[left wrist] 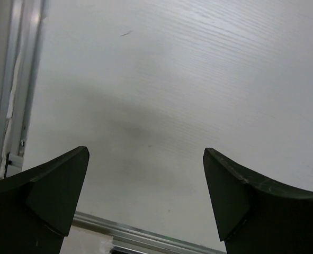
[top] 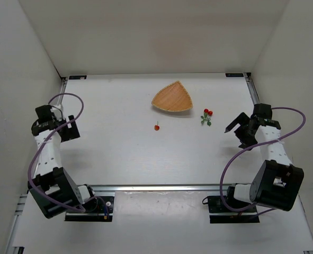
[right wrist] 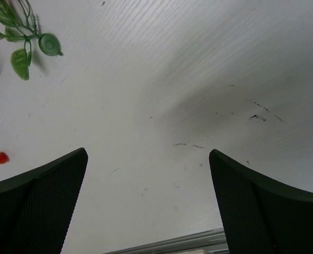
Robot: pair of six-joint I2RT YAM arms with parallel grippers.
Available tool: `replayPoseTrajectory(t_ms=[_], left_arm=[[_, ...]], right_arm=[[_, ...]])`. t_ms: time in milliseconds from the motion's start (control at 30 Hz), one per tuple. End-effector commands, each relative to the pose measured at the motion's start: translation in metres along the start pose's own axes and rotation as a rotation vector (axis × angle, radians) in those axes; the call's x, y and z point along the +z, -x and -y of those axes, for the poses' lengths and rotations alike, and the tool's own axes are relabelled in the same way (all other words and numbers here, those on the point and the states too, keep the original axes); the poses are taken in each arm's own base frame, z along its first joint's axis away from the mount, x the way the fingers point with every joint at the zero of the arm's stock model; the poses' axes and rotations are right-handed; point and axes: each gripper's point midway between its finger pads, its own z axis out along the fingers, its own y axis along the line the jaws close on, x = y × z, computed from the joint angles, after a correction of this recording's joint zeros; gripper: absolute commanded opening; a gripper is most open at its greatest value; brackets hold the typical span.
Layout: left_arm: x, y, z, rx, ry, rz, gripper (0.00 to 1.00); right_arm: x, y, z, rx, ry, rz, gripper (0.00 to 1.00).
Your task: Place and organize the fake fruits in the fruit bowl
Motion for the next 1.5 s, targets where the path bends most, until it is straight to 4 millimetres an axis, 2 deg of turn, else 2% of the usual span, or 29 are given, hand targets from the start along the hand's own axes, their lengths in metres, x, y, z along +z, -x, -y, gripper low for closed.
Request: replayPoseTrajectory(t_ms=[0, 33, 67, 100, 167, 200, 267, 300, 367, 400, 467, 500, 533, 600, 633, 733, 767, 833, 900, 933, 1033, 1067, 1233, 1367, 1467], left_arm=[[-0.018, 0.031, 0.042, 0.213, -0.128, 0.091, 1.0], [-0.021, 0.032, 0.053, 0.267, -0.151, 0.079, 1.0], [-0.021, 0.033, 0.077, 0.356, -0.193, 0.066, 1.0], [-0.03, 0.052, 0.091, 0.434, -0.201, 0.109, 1.0], [-0.036, 0.063, 0.122, 0.57, -0.206, 0.128, 1.0], [-0.04, 0.071, 0.155, 0.71, -0.204, 0.147, 1.0], [-0.044, 0.077, 0.193, 0.839, -0.209, 0.176, 1.0], [-0.046, 0.077, 0.23, 0.942, -0.228, 0.187, 1.0], [-0.047, 0.075, 0.271, 1.009, -0.269, 0.202, 1.0], [-0.046, 0.072, 0.31, 1.063, -0.312, 0.214, 1.0], [-0.043, 0.06, 0.35, 1.092, -0.387, 0.199, 1.0], [-0.04, 0.053, 0.369, 1.104, -0.424, 0.191, 1.0], [-0.033, 0.036, 0.402, 1.13, -0.502, 0.166, 1.0], [-0.025, 0.019, 0.428, 1.153, -0.553, 0.138, 1.0], [-0.014, 0.002, 0.443, 1.175, -0.57, 0.097, 1.0], [0.007, -0.025, 0.452, 1.183, -0.571, 0.007, 0.97], [0.012, -0.031, 0.449, 1.179, -0.562, -0.022, 0.95], [0.021, -0.038, 0.449, 1.165, -0.554, -0.051, 0.94], [0.019, -0.041, 0.45, 1.152, -0.57, -0.06, 0.93], [0.025, -0.05, 0.448, 1.147, -0.573, -0.091, 0.91], [0.035, -0.06, 0.446, 1.13, -0.56, -0.13, 0.91], [0.043, -0.065, 0.447, 1.124, -0.553, -0.15, 0.88], [0.048, -0.07, 0.452, 1.113, -0.567, -0.165, 0.83], [0.052, -0.077, 0.45, 1.107, -0.57, -0.19, 0.77], [0.055, -0.075, 0.451, 1.098, -0.575, -0.192, 0.72]], right_arm=[[-0.004, 0.01, -0.008, -0.023, 0.029, 0.033, 1.0], [-0.003, 0.011, -0.01, -0.032, 0.036, 0.026, 1.0], [-0.005, 0.016, -0.016, -0.036, 0.058, 0.039, 1.0], [-0.003, 0.014, -0.017, -0.047, 0.064, 0.024, 1.0], [-0.002, 0.017, -0.027, -0.061, 0.099, 0.031, 1.0], [-0.004, 0.019, -0.032, -0.072, 0.109, 0.036, 1.0], [-0.002, 0.026, -0.037, -0.064, 0.114, 0.044, 1.0], [-0.002, 0.024, -0.043, -0.076, 0.127, 0.032, 1.0], [0.002, 0.027, -0.049, -0.074, 0.129, 0.024, 1.0], [0.007, 0.021, -0.051, -0.087, 0.123, -0.001, 1.0], [0.008, 0.024, -0.059, -0.104, 0.126, 0.004, 1.0], [0.012, 0.018, -0.061, -0.122, 0.116, -0.009, 1.0], [0.011, 0.019, -0.066, -0.122, 0.124, -0.006, 1.0], [0.016, 0.018, -0.068, -0.131, 0.113, -0.016, 1.0], [0.016, 0.018, -0.068, -0.131, 0.113, -0.016, 1.0], [0.019, 0.017, -0.07, -0.121, 0.115, -0.029, 1.0], [0.019, 0.017, -0.07, -0.121, 0.115, -0.029, 1.0], [0.02, 0.019, -0.071, -0.121, 0.115, -0.029, 1.0], [0.022, 0.018, -0.07, -0.119, 0.109, -0.037, 1.0], [0.024, 0.02, -0.071, -0.119, 0.109, -0.038, 1.0], [0.028, 0.02, -0.072, -0.118, 0.102, -0.047, 1.0], [0.029, 0.022, -0.072, -0.127, 0.102, -0.047, 1.0], [0.025, 0.029, -0.078, -0.13, 0.115, -0.029, 1.0], [0.025, 0.033, -0.079, -0.139, 0.107, -0.021, 1.0], [0.025, 0.034, -0.078, -0.139, 0.1, -0.015, 1.0]])
